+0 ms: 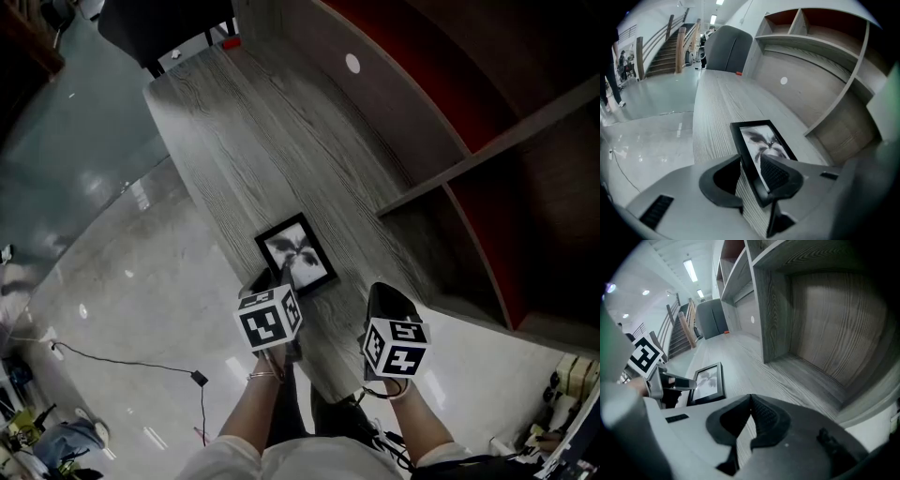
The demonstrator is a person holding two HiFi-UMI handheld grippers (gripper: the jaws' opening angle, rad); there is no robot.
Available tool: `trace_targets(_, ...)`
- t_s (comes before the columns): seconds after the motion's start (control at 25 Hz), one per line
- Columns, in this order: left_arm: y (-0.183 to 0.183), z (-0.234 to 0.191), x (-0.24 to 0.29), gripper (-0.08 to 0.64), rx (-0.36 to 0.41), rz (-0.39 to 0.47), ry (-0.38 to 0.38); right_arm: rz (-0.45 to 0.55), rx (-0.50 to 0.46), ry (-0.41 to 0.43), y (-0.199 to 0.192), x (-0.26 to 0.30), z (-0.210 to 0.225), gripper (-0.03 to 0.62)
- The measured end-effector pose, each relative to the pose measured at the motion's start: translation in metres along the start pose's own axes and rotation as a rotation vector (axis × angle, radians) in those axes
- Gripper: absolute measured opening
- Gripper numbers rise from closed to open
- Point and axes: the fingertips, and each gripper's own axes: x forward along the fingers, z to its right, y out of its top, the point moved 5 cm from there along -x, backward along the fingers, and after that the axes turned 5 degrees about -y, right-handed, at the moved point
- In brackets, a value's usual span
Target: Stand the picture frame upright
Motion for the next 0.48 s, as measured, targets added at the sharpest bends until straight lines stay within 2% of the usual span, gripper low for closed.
trace_targets(0.04, -0.0002, -0.0002, 0.001, 0.132, -0.009, -0.006, 0.004, -0.002, 0.002, -0.002, -0.0001, -0.0003, 0.001, 0.031)
trace_targets(0.36, -0.0027, 0.0007, 0.0025, 0.13, -0.067, -0.022, 0.005, -0.004, 0.013, 0.001, -0.0021, -0.0033, 0.0071, 0.031)
trace_targets(0.48, -0.0024, 0.0012, 0.0018, 0.13, -0.067, -0.018, 0.003, -0.002, 0.013, 0.004, -0.0009, -0.0041, 0.0067, 0.031)
